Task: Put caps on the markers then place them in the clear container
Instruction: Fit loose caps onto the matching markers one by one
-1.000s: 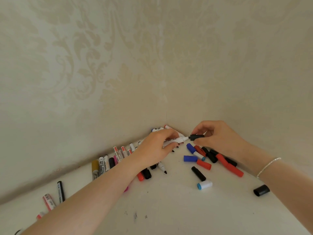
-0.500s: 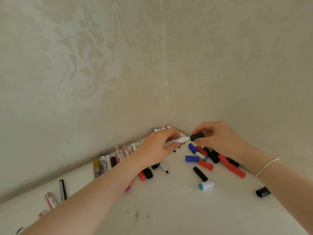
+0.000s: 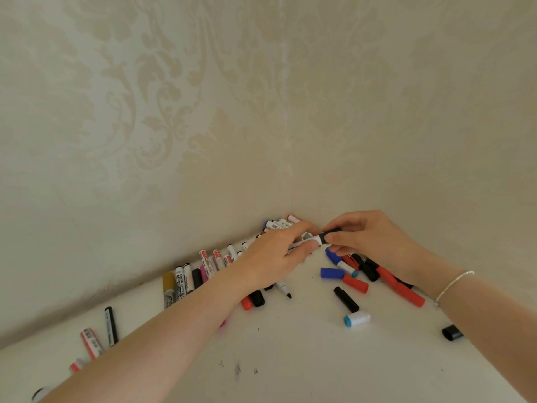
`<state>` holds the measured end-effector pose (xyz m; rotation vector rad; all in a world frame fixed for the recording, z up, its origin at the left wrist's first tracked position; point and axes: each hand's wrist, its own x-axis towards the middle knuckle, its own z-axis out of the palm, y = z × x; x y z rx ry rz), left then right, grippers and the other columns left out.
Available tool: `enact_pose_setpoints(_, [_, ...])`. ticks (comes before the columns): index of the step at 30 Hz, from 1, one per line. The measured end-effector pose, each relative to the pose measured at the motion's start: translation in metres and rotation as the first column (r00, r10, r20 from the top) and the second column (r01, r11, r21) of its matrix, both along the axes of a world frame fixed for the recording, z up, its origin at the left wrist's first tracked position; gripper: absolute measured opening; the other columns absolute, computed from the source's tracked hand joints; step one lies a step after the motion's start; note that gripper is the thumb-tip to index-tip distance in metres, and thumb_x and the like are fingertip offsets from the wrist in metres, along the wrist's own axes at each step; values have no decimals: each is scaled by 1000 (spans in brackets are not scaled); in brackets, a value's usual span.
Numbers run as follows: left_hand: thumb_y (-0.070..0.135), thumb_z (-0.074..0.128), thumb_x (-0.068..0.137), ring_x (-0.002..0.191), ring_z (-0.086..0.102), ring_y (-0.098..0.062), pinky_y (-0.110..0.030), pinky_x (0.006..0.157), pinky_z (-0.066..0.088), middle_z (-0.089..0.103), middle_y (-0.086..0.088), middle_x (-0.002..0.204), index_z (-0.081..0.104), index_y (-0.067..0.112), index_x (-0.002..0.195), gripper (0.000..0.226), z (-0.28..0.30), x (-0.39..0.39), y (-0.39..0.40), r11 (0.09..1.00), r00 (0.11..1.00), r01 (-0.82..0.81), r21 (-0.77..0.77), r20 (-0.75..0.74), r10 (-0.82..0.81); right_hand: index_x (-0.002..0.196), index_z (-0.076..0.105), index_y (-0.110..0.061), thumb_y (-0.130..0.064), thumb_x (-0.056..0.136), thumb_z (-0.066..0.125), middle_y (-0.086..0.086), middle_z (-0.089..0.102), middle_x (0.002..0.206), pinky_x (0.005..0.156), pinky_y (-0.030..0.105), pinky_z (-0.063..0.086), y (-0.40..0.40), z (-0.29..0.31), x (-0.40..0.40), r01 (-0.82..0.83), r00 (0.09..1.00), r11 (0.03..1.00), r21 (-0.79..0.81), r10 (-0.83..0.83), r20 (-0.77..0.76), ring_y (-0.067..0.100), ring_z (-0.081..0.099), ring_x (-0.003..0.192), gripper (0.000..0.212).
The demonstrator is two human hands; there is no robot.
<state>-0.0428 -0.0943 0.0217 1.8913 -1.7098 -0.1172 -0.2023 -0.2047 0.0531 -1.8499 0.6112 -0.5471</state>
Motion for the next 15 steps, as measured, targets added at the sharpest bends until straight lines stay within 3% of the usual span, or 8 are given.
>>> enact_pose_setpoints(3, [49, 47, 95, 74, 55, 2, -20, 65, 44, 63, 11, 87, 57, 35, 117, 28, 0, 1, 1, 1000, 1000, -10, 10, -6, 10, 90, 71, -4, -10, 87, 65, 17, 72, 84, 78, 34, 56, 1, -1, 2, -47, 999, 999, 9, 47, 5, 17, 66, 68, 9])
enact_pose_setpoints(5, [47, 51, 94, 77, 57, 1, -22, 70, 47, 66, 11, 91, 61, 35, 118, 28, 0, 2, 1, 1000, 998, -19, -3, -53, 18, 89, 72, -5, -21, 90, 61, 13, 73, 81, 79, 36, 56, 2, 0, 3, -59, 998, 998, 9, 60, -22, 19, 66, 69, 19])
enact_pose_setpoints(7, [45, 53, 94, 73, 56, 1, -19, 65, 45, 66, 9, 89, 64, 34, 116, 27, 1, 3, 1, 999, 997, -34, -19, -71, 32, 89, 72, -6, -34, 95, 52, 11, 73, 79, 76, 36, 56, 1, 2, 6, -20, 998, 1000, 15, 21, -57, 20, 65, 68, 35])
enact_pose_setpoints(10, [42, 53, 95, 60, 47, 1, -13, 54, 34, 61, 1, 82, 66, 30, 115, 27, 4, 2, 2, 998, 997, -44, -45, -68, 41, 82, 68, -3, -39, 99, 42, 13, 68, 67, 64, 33, 54, 1, 5, 11, 111, 991, 993, 40, -108, -81, 23, 61, 58, 47])
enact_pose_setpoints(13, [40, 53, 95, 57, 47, 5, -12, 53, 31, 57, 8, 75, 66, 29, 115, 26, 9, -2, 3, 997, 998, -30, -65, -60, 26, 62, 59, -5, -41, 100, 36, 9, 55, 51, 47, 26, 44, 4, 5, 15, 126, 982, 991, 35, -120, -147, 20, 49, 43, 57])
enact_pose_setpoints(15, [40, 52, 95, 58, 48, 7, -11, 52, 31, 53, 13, 69, 66, 29, 114, 26, 12, -4, 4, 997, 999, -33, -74, -40, 30, 52, 49, -8, -43, 100, 33, 5, 45, 42, 45, 24, 36, 7, 3, 18, 125, 981, 991, 45, -117, -153, 17, 39, 36, 61])
